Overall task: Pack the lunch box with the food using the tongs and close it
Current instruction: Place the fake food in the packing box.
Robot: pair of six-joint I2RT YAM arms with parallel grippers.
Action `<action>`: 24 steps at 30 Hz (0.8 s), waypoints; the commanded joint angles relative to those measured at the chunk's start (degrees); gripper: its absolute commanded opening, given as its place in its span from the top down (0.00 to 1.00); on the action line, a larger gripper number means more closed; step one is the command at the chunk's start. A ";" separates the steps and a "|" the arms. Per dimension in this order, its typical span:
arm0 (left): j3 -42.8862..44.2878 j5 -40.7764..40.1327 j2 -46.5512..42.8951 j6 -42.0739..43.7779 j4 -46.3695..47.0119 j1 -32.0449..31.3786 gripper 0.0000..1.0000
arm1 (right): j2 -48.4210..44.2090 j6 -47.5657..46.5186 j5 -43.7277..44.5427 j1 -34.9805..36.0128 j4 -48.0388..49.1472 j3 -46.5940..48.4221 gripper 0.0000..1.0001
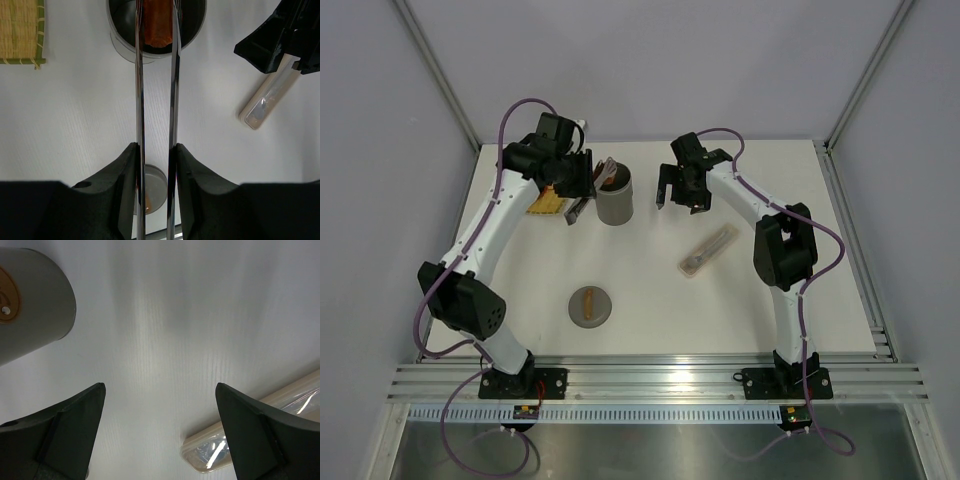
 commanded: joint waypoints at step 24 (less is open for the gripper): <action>-0.83 -0.73 -2.64 -0.10 6.79 -0.25 0.66 | -3.58 -0.90 1.69 -1.06 0.64 -0.78 0.00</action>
